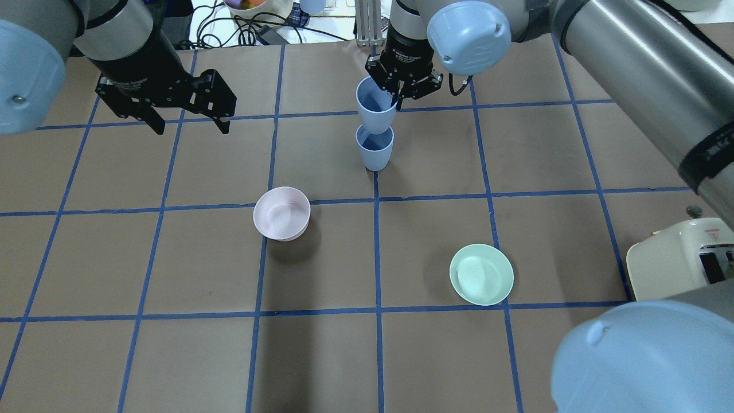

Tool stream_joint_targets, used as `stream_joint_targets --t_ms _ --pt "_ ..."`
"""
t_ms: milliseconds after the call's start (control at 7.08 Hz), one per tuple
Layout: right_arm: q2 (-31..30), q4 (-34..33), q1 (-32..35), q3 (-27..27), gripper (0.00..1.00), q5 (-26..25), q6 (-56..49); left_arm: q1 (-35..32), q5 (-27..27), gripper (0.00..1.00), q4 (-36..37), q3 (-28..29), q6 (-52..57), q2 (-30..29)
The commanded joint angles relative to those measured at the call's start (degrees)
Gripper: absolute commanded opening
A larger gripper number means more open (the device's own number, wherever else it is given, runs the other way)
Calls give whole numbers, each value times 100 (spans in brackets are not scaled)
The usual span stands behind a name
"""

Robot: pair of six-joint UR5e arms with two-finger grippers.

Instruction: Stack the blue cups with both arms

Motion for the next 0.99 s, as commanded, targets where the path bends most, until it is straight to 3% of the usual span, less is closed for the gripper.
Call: stream_joint_targets --t_ms 0,707,848 --pt "42 -6 -21 7 0 74 16 -9 0 100 0 -1 6 0" --pt "166 73 -4 43 0 83 77 -9 0 100 0 -10 -3 0" --pt "166 39 -4 43 7 109 77 -18 0 100 0 -18 -3 0"
